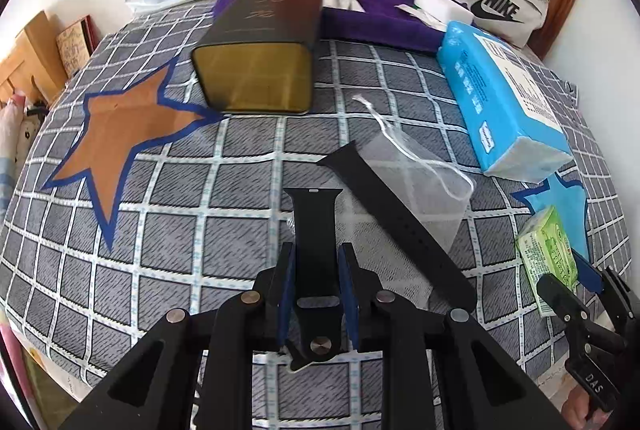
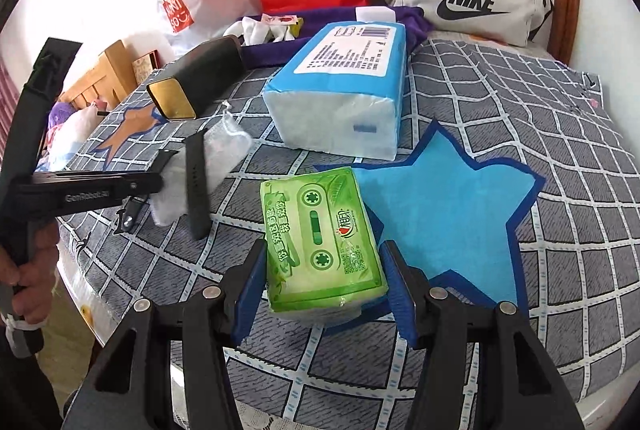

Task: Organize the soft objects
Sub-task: 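Lift the green pack with the right gripper while the left gripper grasps the black watch strap, then carry the green pack and black strap toward the purple towel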

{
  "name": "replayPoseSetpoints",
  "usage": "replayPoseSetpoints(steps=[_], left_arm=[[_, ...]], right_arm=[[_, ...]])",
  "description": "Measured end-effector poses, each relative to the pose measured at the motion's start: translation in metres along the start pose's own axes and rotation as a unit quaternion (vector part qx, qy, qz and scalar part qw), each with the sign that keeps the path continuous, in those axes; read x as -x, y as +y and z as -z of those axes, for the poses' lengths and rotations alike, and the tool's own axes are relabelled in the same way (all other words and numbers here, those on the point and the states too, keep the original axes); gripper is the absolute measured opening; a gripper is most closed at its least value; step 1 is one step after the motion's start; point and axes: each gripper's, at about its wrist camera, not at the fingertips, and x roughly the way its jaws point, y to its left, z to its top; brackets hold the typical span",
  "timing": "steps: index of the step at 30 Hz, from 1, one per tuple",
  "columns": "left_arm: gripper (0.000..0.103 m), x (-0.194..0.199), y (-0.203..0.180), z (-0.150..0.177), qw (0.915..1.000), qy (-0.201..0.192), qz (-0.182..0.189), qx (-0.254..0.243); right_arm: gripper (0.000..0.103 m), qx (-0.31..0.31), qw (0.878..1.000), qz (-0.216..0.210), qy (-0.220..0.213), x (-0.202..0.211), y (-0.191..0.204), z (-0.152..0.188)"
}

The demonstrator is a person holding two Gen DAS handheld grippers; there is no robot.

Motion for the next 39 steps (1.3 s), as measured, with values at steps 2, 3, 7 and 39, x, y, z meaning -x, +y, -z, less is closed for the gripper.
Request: replayPoseSetpoints(steps=[2,3,7,39], left_arm=[[0.021,0.001,0.008,0.001,0.9999,0.0,-0.002,0.011],[0.021,0.003,0.014,0.001,0.9999,-0.001,-0.01,0.014],[0.021,0.002,0.028,0.002,0.9997,0.005,-0.01,0.024],[0.02,0.063,0.046,-0.037,0.994,-0.075,0.051,0.062]], right_arm=[[0.056,-0.002,1.0,-0.003,0.0,0.0,-0.001,0.001],[0.056,-0.003,1.0,-0.004,0.0,0.0,-0.001,0.001],[0.056,-0.006,1.0,-0.007,0.0,0.0,-0.002,0.0],[0.053,0.033,0.998,0.003,-0.062,0.063,0.023,-0.07]])
